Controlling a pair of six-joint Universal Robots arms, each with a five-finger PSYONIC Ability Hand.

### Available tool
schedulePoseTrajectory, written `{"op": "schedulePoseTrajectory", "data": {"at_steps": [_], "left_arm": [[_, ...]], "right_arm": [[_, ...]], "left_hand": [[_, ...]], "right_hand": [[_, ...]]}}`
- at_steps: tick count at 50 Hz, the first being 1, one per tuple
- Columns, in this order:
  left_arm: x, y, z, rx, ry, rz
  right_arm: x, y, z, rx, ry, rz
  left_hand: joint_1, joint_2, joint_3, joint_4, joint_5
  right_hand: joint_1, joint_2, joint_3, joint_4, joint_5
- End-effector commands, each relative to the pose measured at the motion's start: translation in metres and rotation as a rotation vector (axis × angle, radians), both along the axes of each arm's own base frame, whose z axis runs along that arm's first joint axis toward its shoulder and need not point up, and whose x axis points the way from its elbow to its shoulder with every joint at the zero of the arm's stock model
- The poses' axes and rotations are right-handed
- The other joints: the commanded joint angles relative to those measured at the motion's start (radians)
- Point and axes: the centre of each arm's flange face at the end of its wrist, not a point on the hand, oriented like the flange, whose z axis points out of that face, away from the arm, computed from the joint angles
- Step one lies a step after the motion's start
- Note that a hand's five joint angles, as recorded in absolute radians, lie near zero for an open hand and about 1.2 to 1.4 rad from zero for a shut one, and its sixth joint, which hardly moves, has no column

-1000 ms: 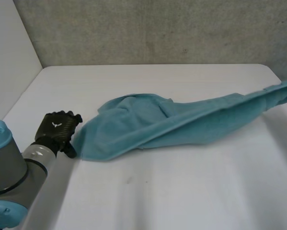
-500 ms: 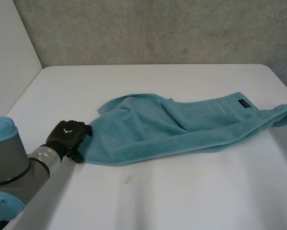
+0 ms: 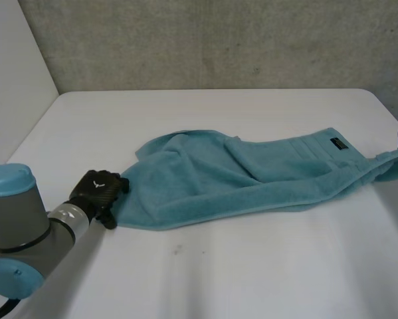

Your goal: Fold the laundry

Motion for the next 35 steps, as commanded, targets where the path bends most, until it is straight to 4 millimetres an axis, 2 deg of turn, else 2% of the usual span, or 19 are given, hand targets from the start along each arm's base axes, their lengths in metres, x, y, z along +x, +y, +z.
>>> {"op": "schedulePoseTrajectory", "data": {"at_steps": [1, 14, 30, 35], "left_arm": [[-0.002, -0.006, -0.004, -0.002, 0.001, -0.002], [-0.005, -0.018, 0.003, -0.037, 0.009, -0.004], [-0.008, -0.022, 0.003, -0.047, 0.013, -0.01], [-0.009, -0.024, 0.004, -0.051, 0.015, -0.01]], "right_arm": [[0.003, 0.0, -0.002, 0.007, -0.002, 0.008], [0.005, 0.001, -0.004, 0.012, -0.003, 0.011], [0.006, 0.002, -0.011, 0.03, 0.008, 0.019], [0.008, 0.003, -0.012, 0.03, 0.033, 0.032]], "left_hand": [[0.132, 0.13, 0.13, 0.125, 0.123], [0.182, 0.18, 0.18, 0.175, 0.173], [0.282, 0.28, 0.28, 0.275, 0.273], [0.675, 0.672, 0.672, 0.668, 0.666]], "right_hand": [[0.419, 0.22, 0.215, 0.203, 0.239], [0.419, 0.22, 0.215, 0.203, 0.239], [0.419, 0.22, 0.215, 0.203, 0.239], [0.419, 0.22, 0.215, 0.203, 0.239]]}}
